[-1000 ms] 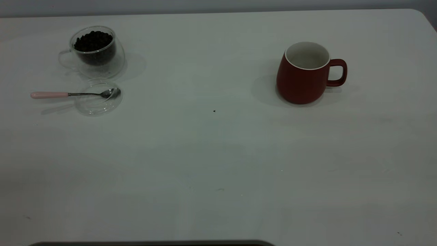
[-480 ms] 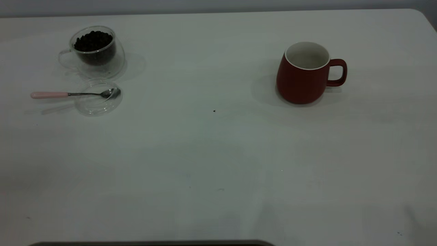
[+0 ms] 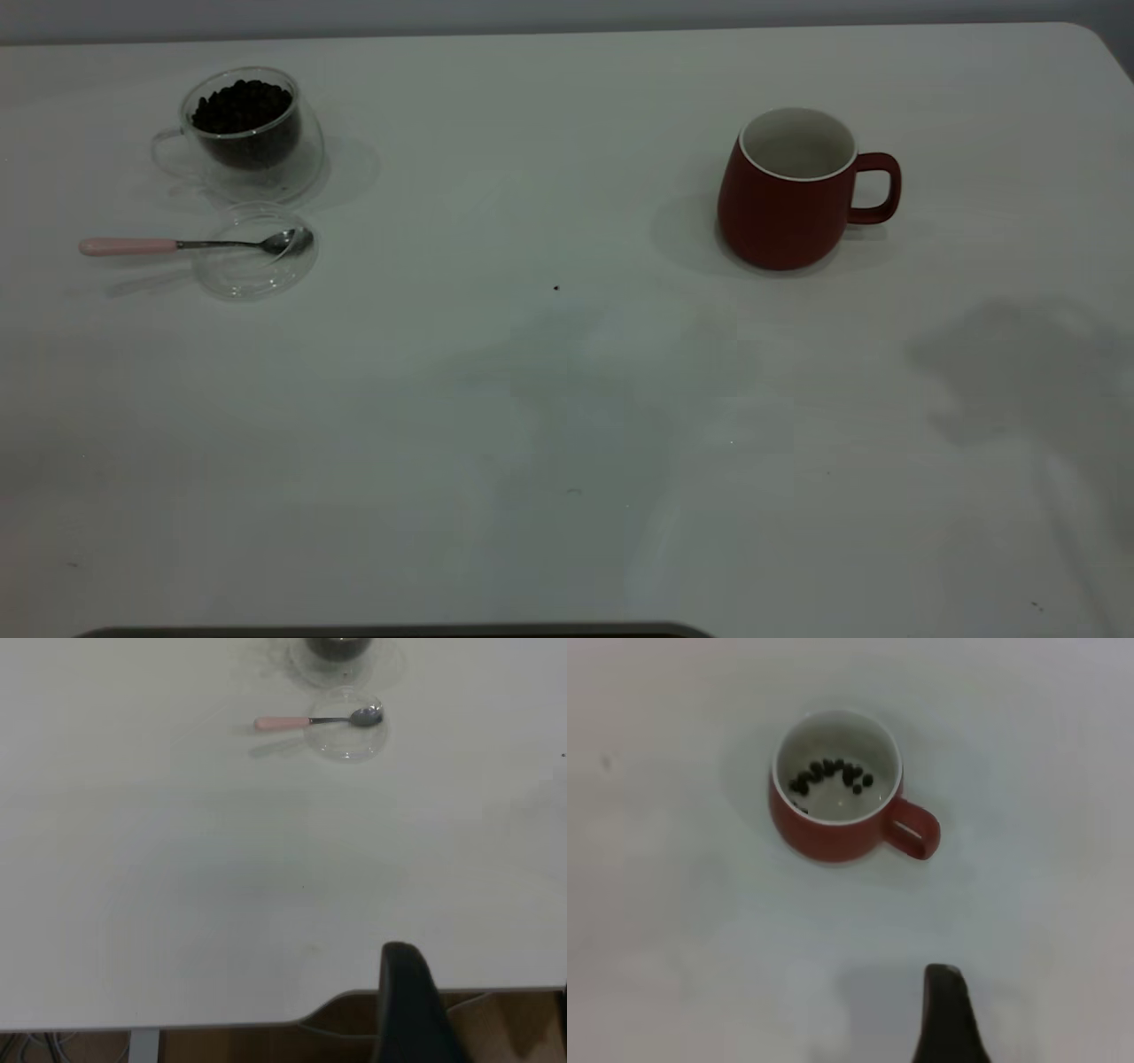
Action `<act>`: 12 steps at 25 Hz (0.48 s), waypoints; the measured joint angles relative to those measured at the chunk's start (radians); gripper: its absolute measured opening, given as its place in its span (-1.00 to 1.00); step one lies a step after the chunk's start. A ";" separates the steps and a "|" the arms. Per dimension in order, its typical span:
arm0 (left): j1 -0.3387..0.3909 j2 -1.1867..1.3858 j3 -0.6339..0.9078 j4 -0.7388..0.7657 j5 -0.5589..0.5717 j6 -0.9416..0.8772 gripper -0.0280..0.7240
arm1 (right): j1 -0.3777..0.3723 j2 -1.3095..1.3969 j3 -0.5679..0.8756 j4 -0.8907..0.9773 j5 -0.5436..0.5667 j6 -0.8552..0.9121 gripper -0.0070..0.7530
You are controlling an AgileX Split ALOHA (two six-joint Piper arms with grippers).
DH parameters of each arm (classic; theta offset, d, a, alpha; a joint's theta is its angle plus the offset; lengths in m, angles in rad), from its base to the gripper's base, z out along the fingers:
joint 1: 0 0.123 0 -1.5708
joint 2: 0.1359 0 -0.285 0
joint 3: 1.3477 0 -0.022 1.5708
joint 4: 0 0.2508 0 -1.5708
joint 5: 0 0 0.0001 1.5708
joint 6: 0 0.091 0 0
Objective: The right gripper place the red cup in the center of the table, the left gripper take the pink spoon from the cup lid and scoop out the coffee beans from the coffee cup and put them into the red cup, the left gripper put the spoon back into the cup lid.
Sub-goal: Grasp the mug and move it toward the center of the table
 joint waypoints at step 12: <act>0.000 0.000 0.000 -0.002 0.000 -0.001 0.31 | -0.051 0.654 -0.395 0.011 -0.090 -0.672 0.38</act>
